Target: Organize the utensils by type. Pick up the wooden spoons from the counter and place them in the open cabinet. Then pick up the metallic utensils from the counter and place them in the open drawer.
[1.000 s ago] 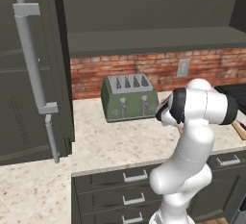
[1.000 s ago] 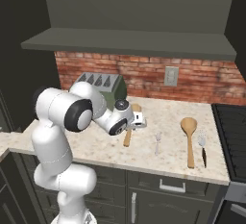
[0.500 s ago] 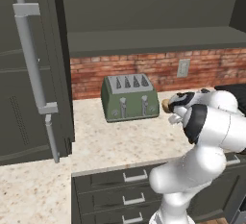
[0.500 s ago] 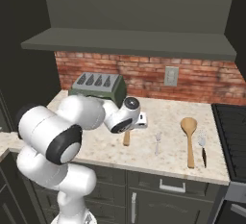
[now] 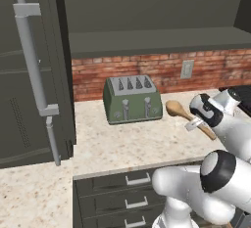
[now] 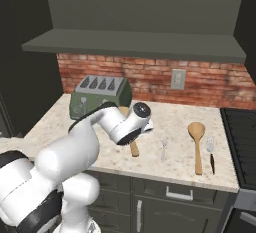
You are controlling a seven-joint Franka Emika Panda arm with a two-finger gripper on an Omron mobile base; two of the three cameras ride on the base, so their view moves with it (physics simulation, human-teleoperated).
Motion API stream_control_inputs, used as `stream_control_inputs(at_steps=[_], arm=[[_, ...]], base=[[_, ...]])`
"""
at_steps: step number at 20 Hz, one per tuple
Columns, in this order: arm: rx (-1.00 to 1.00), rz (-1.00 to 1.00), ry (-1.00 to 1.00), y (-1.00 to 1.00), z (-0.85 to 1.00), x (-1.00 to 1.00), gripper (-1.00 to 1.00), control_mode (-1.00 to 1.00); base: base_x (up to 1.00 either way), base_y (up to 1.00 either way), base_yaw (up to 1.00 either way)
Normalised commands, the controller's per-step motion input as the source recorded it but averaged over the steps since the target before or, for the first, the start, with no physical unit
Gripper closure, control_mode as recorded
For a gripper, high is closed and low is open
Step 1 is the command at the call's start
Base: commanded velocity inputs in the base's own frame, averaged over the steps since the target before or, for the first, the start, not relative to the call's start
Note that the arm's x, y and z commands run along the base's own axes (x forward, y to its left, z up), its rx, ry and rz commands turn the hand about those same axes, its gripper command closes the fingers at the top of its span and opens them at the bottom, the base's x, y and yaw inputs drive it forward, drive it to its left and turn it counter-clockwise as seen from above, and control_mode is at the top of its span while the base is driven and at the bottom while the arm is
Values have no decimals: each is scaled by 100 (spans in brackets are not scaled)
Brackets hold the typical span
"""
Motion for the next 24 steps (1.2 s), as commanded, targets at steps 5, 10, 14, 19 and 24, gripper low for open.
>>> stream_control_inputs(at_steps=[5,10,14,19,24], arm=[[0,31,0,-2,59,-63,100,-100],[-7,44,-8,1,49,-82,100,-100],[-23,52,-22,8,37,-80,100,-100],[-11,38,-28,7,72,-59,100,-100],[0,20,-15,18,86,-38,100,-100]], base=[[0,0,0],[0,0,0],[0,0,0],[0,0,0],[0,0,0]])
